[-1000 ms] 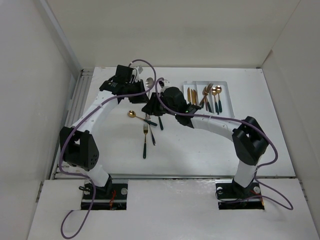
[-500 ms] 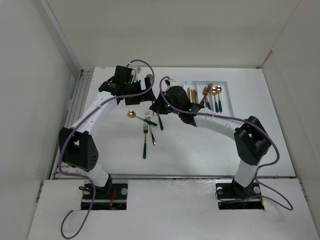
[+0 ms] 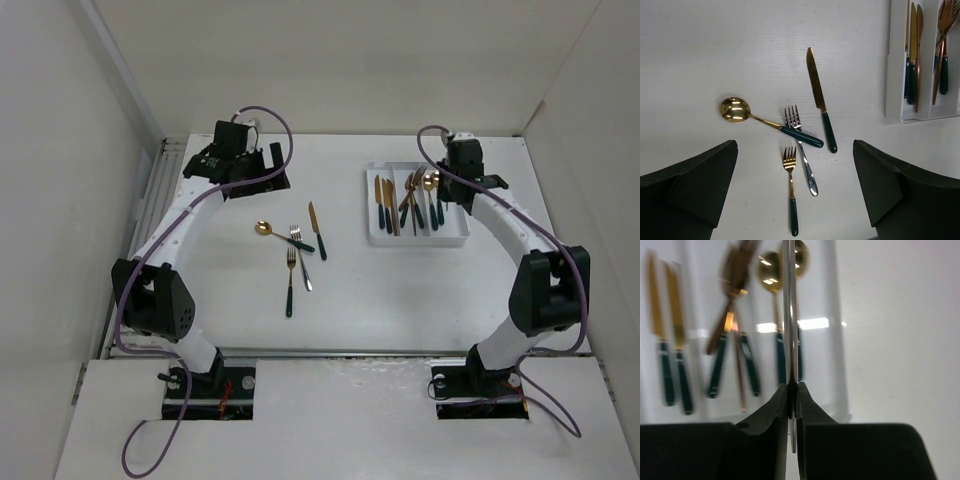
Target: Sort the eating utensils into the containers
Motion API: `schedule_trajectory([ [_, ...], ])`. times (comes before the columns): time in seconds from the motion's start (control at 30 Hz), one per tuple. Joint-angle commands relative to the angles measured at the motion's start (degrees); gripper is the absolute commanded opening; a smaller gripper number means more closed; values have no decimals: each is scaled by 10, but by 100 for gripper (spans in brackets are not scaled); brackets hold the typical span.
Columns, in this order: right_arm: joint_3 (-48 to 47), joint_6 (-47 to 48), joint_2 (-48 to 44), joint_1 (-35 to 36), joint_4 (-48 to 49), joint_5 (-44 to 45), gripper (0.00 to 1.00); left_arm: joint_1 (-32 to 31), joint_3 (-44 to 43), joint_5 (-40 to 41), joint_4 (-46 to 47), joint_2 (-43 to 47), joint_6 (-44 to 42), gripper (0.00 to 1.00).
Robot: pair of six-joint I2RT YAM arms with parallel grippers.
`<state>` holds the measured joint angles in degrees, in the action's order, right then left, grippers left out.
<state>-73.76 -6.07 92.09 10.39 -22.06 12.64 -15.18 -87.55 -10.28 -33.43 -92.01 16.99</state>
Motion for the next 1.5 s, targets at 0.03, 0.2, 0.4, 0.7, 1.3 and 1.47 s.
schedule_trajectory([
  [0.03,-26,89,48,-33,-61,73,0,11,14,-1,3,29,-6,100],
  [0.2,-48,76,90,-60,-47,53,0,17,25,-6,3,35,-6,100],
  [0.4,-54,62,127,-60,-52,41,2,28,35,-6,8,40,-6,100],
  [0.7,-66,57,143,-60,-61,44,49,28,35,-17,8,40,0,100],
  [1.3,-175,-154,191,36,-37,-25,24,33,35,-21,8,35,0,100],
  [1.47,-220,-201,251,50,-80,43,31,33,41,-21,8,40,0,100],
])
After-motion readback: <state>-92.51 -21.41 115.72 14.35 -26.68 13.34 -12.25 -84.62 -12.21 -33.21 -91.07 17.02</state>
